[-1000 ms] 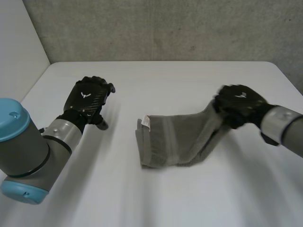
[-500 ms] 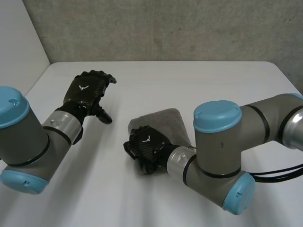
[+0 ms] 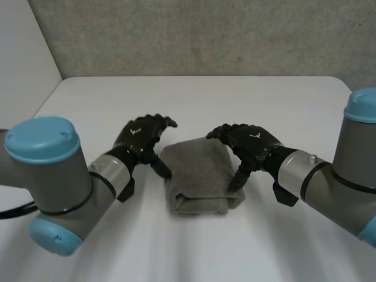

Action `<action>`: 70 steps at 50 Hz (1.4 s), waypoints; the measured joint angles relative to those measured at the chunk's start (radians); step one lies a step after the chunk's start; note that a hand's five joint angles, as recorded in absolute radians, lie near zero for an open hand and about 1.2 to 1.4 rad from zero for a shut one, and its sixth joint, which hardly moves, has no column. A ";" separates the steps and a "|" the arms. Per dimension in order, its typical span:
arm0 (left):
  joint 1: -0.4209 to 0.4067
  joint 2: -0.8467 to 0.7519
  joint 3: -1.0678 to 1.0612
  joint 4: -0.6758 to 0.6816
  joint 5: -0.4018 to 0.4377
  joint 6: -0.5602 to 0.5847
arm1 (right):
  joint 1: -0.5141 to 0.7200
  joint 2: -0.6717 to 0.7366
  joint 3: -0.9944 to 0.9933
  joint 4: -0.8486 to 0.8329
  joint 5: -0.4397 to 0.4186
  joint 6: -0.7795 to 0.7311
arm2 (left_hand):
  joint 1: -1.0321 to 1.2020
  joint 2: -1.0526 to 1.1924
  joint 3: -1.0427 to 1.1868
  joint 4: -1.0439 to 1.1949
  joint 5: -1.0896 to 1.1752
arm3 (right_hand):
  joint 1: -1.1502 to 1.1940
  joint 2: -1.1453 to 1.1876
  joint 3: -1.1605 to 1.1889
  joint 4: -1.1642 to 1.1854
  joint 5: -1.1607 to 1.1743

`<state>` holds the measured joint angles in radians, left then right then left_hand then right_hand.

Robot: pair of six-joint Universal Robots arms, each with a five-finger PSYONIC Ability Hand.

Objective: Fold the towel.

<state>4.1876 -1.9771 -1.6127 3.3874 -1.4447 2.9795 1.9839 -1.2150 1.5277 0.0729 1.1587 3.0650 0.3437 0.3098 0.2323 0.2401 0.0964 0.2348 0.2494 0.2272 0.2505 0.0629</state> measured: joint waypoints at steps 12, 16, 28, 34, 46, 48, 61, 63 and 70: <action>-0.026 -0.080 -0.041 0.013 -0.078 0.008 | 0.009 0.258 -0.141 -0.008 0.008 0.015 | 0.000 0.000 0.000 0.000 0.000 | 0.000 0.000 0.000 0.000 0.000; -0.025 -0.125 -0.027 0.024 -0.084 0.011 | 0.003 0.314 -0.172 -0.011 0.021 0.000 | 0.000 0.000 0.000 0.000 0.000 | 0.000 0.000 0.000 0.000 0.000; -0.024 -0.186 0.019 0.034 -0.081 0.011 | -0.029 0.300 -0.148 -0.009 0.023 -0.049 | 0.000 0.000 0.000 0.000 -0.005 | -0.010 0.000 0.000 0.000 0.000; -0.026 -0.167 0.021 0.030 -0.085 0.011 | -0.035 0.262 -0.134 -0.004 0.024 -0.050 | 0.000 0.000 0.000 0.000 -0.006 | -0.010 0.000 0.000 0.000 0.000; 0.026 0.094 0.096 -0.043 -0.079 0.005 | -0.050 -0.036 -0.185 0.004 0.149 -0.001 | -0.044 -0.034 0.000 0.000 -0.023 | -0.010 0.000 0.000 0.000 0.000; 0.048 0.141 0.138 -0.101 -0.079 0.003 | -0.052 -0.079 -0.208 0.009 0.208 0.008 | -0.047 -0.043 0.000 0.000 -0.025 | -0.010 0.000 0.000 0.000 0.000; 0.125 0.219 0.304 -0.384 -0.090 -0.001 | -0.081 -0.154 -0.261 0.045 0.334 0.019 | -0.047 -0.047 0.000 0.000 -0.028 | -0.011 0.000 0.000 0.000 0.000; 0.132 0.220 0.304 -0.388 -0.090 0.000 | -0.087 -0.155 -0.260 0.046 0.346 0.017 | -0.047 -0.047 0.000 0.000 -0.028 | -0.011 0.000 0.000 0.000 0.000; 0.138 0.220 0.296 -0.382 -0.091 -0.001 | -0.093 -0.155 -0.245 0.047 0.365 0.014 | -0.047 -0.047 0.000 0.000 -0.028 | -0.011 0.000 0.000 0.000 0.000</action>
<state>4.3258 -1.7566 -1.3167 3.0054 -1.5357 2.9786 1.8907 -1.3695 1.2830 0.1200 1.5237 3.0795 0.2963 0.2627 0.2323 0.2402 0.0686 0.2243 0.2492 0.2272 0.2505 0.0629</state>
